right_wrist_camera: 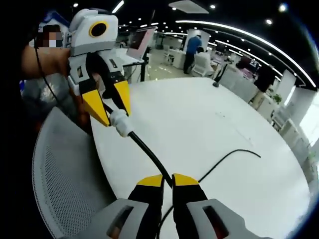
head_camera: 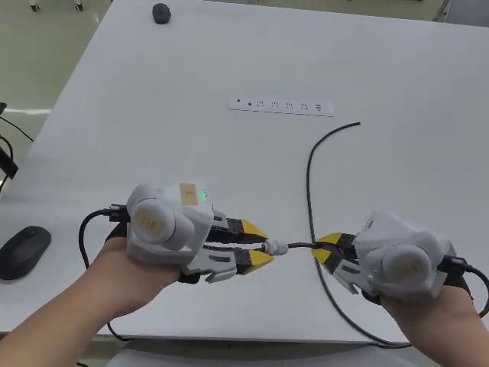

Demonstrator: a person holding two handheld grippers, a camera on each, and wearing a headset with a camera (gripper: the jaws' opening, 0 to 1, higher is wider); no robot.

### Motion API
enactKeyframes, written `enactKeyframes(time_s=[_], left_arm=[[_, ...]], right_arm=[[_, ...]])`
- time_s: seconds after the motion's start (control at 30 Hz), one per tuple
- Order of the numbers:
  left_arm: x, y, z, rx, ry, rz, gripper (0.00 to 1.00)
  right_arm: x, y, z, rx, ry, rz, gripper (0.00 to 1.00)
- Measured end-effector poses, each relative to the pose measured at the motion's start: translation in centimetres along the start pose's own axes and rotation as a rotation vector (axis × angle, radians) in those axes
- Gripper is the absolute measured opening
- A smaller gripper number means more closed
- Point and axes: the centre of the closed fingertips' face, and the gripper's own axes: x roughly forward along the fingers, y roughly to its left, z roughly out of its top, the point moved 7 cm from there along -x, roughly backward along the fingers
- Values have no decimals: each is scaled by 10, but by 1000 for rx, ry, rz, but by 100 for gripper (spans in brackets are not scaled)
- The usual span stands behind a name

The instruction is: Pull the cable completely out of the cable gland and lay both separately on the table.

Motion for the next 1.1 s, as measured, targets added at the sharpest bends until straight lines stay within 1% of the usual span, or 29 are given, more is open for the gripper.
enactKeyframes(time_s=[0.03, 0.13, 0.27, 0.37, 0.43, 0.53, 0.67, 0.8, 0.9, 1.0, 1.03, 1.07, 1.1], left_arm=[[0, 0, 0, 0, 1, 0, 15], [0, 0, -2, -4, 0, 1, 15], [0, 1, -3, -5, 4, 6, 15], [-1, 1, -4, -6, 4, 8, 15], [-2, 2, -5, -6, 2, 11, 15], [-3, 2, -5, -7, 3, 14, 15], [-2, 1, -6, -7, 4, 15, 15], [-1, 1, -5, -11, 1, 13, 15], [-2, 1, -5, -11, -3, 15, 15], [-2, 1, -3, 7, -15, 10, 15], [-2, 1, -1, 20, -22, 10, 15], [-2, 0, -1, 24, -23, 11, 15], [-2, 0, 0, 41, -28, 10, 15]], right_arm=[[0, -3, -4, 42, 1, 1, 0], [2, -9, -11, 99, 3, -5, 0], [6, -15, -23, 168, 36, -16, 0], [9, -20, -33, 264, 57, -18, 1], [11, -23, -38, 307, 70, -22, 1], [12, -22, -40, 361, 72, -5, 1], [18, -20, -43, 394, 94, 5, 1], [19, -17, -44, 395, 105, 6, 1], [17, -18, -43, 350, 86, -1, 1], [15, -19, -43, 336, 65, -4, 1], [13, -20, -41, 303, 42, -8, 1], [12, -20, -40, 283, 37, -12, 1], [11, -20, -39, 252, 30, -20, 2]])
